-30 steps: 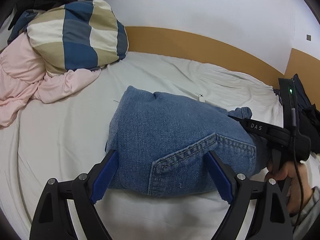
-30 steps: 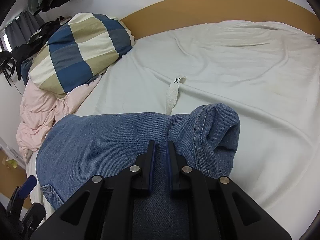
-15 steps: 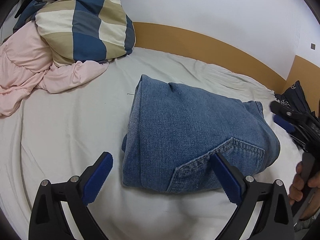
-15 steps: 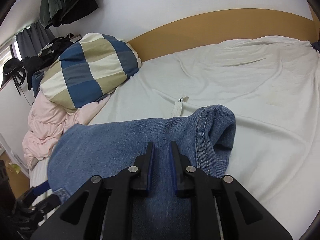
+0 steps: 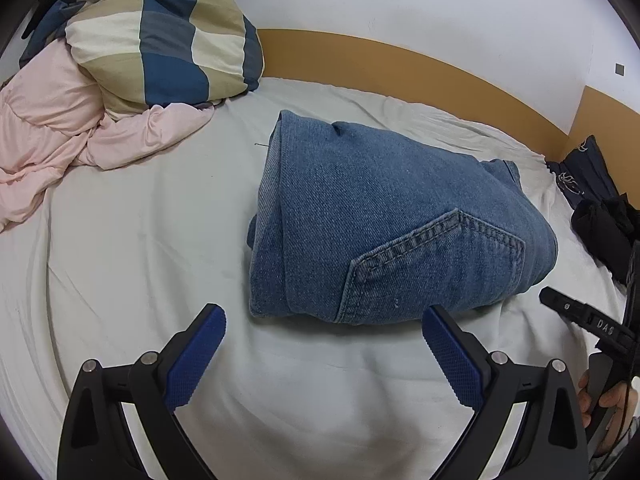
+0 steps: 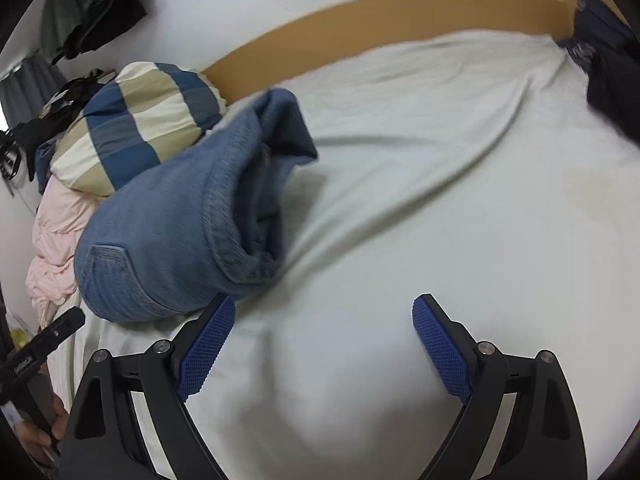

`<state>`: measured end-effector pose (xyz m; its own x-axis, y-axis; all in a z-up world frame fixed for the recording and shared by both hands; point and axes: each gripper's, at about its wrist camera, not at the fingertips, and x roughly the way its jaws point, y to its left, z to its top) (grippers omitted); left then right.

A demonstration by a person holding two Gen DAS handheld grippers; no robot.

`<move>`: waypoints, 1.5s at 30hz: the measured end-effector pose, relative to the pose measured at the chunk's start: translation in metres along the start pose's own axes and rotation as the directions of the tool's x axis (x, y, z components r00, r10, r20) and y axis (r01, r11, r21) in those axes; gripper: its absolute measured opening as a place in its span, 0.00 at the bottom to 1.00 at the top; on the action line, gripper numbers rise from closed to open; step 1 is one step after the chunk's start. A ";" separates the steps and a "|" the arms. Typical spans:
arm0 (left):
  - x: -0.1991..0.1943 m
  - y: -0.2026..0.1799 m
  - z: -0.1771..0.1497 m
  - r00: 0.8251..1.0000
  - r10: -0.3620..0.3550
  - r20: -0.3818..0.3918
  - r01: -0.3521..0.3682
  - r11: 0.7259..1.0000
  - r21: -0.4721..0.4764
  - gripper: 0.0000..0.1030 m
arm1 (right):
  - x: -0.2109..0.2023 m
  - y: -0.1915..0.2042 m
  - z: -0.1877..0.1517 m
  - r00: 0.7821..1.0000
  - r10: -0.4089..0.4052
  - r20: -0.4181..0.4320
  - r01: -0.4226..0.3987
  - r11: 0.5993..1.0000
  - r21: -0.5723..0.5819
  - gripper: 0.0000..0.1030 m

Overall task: Fold clothes
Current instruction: 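Open the left gripper while the right gripper releases the bundle, then grasp the bundle again with both grippers and lift it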

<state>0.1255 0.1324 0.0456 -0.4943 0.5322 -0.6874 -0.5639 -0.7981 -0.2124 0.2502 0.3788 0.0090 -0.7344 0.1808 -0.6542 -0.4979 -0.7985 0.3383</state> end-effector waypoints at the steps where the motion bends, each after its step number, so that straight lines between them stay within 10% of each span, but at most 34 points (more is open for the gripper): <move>1: 0.002 0.003 0.001 0.999 -0.028 -0.015 0.027 0.999 -0.036 0.97 | 0.002 -0.001 -0.001 1.000 -0.015 -0.008 0.015 1.000 0.007 0.91; 16: 0.021 0.044 0.004 0.978 -0.178 -0.104 0.134 0.932 -0.336 0.97 | 0.011 0.003 -0.006 0.993 -0.108 -0.054 0.106 0.994 -0.029 1.00; 26: 0.029 0.036 0.004 0.965 -0.217 -0.144 0.158 0.927 -0.340 0.97 | 0.007 0.002 -0.008 0.993 -0.109 -0.054 0.108 0.994 -0.031 1.00; 38: 0.045 0.040 0.013 0.934 -0.332 -0.129 0.239 0.852 -0.465 0.97 | 0.001 0.003 -0.009 0.986 -0.165 -0.032 0.164 0.986 -0.018 1.00; 45: 0.052 0.052 0.020 0.884 -0.458 -0.093 0.334 0.759 -0.559 0.97 | -0.023 0.060 -0.013 0.991 -0.122 0.051 0.132 0.944 -0.301 1.00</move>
<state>0.0571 0.1242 0.0123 -0.1170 0.8095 -0.5753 -0.2234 -0.5859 -0.7790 0.2426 0.3191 0.0355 -0.6908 0.3062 -0.6550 -0.4284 -0.9031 0.0297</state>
